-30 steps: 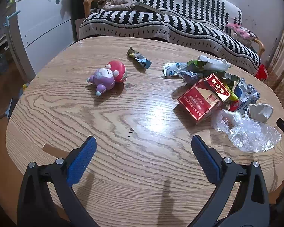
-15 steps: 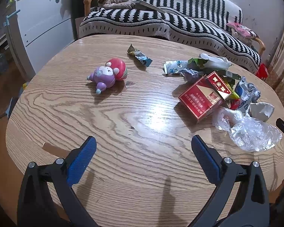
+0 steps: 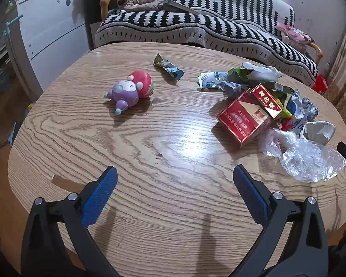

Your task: Collect trash

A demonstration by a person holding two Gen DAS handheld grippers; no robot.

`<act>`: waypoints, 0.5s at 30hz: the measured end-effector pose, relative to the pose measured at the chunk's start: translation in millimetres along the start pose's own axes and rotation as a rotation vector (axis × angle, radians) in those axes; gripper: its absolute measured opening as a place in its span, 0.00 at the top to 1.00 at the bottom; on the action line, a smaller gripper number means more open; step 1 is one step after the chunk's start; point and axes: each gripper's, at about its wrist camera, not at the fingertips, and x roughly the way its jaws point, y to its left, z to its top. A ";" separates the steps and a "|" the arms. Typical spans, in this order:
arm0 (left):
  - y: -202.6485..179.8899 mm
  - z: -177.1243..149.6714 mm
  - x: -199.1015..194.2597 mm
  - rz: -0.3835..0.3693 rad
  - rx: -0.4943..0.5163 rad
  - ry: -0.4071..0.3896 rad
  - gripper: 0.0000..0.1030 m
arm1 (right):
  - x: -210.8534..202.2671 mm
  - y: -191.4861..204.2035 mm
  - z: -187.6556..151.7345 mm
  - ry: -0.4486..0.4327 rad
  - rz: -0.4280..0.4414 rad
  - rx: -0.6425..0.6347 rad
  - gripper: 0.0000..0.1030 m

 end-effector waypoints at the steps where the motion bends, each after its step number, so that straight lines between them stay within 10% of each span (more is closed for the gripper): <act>1: 0.2 0.0 0.0 -0.001 -0.001 -0.002 0.05 | -0.1 -0.2 -0.7 0.003 0.008 0.003 0.05; 15: 45.5 35.8 10.0 0.058 -0.063 -0.039 0.05 | -11.4 32.1 -1.6 0.026 0.171 0.029 0.05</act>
